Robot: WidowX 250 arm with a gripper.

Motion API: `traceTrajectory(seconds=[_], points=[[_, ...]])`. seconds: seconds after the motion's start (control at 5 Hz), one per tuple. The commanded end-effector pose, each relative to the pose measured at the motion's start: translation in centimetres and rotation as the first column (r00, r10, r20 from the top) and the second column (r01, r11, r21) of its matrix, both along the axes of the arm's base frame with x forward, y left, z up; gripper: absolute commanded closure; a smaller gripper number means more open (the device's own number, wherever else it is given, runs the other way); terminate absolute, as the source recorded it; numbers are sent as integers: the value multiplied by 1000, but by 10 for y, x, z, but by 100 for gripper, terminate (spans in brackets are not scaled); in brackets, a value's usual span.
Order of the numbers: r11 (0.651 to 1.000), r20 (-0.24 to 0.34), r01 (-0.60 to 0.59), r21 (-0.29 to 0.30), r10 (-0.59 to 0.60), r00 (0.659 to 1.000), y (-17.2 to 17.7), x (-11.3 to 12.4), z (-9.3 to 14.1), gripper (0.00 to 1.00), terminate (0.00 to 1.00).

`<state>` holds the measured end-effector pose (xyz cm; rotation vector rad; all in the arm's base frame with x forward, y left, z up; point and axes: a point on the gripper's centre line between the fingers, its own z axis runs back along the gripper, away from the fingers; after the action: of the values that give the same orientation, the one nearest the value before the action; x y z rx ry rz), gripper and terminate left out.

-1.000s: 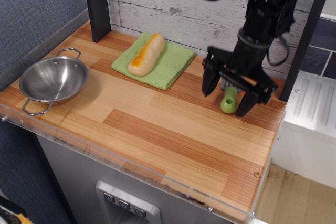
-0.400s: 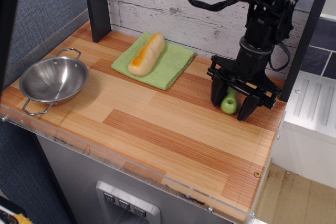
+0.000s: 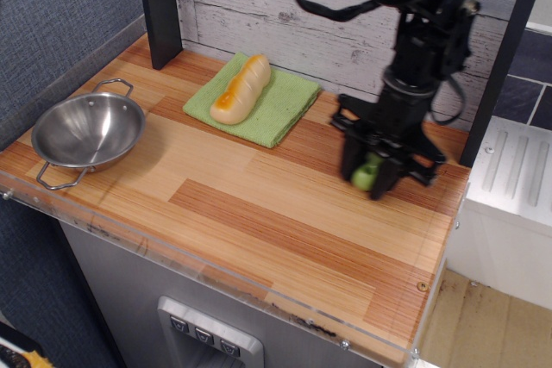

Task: Move the spatula to the right of the pot.

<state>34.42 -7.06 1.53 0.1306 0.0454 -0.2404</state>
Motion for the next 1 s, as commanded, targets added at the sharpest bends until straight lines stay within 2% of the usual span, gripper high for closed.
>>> traceTrajectory(seconds=[0.0,0.2,0.4,0.6,0.8], points=[[987,205,148,61,-158,966,56,-44,84,100,0],[983,132,162,88,-172,976,94,-73,85,100,0],[990,78,132,45,-136,988,120,-91,66,100,0],[994,28,109,-26,-108,994,126,-98,42,100,0],[991,-46,119,-67,-123,991,121,-98,17,100,0]])
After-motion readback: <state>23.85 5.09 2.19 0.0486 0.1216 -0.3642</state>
